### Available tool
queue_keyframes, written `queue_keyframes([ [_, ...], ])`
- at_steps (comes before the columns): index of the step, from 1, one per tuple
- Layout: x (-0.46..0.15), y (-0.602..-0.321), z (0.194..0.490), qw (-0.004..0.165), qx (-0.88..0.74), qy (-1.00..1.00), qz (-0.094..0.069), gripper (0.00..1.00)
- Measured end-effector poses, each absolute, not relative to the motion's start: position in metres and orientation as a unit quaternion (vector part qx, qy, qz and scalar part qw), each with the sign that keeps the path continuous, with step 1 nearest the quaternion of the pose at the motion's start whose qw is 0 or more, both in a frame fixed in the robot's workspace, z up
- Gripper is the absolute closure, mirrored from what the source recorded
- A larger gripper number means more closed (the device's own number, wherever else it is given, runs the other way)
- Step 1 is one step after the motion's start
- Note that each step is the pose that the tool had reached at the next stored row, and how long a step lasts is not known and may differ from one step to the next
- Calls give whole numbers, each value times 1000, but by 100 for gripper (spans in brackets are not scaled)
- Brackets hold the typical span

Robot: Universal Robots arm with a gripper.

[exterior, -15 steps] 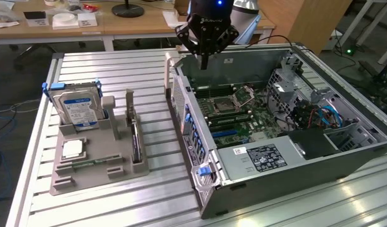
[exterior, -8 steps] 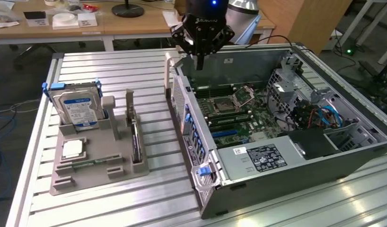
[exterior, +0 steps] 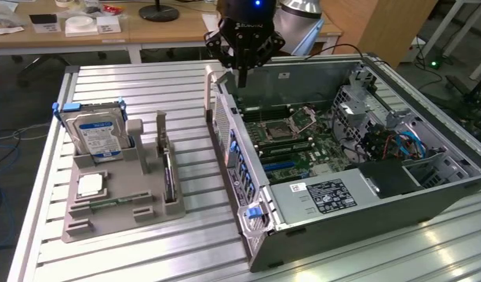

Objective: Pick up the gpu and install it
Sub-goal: 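Reach for the gpu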

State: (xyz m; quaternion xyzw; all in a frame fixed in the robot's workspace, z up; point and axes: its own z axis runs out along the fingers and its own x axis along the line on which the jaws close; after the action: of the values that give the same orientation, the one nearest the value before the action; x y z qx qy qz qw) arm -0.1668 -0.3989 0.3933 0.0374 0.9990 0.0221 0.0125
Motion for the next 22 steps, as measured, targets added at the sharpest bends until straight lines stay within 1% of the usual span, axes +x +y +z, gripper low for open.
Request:
queue_keyframes([
  [22, -199, -399, 393, 13, 37, 999, 22, 89],
])
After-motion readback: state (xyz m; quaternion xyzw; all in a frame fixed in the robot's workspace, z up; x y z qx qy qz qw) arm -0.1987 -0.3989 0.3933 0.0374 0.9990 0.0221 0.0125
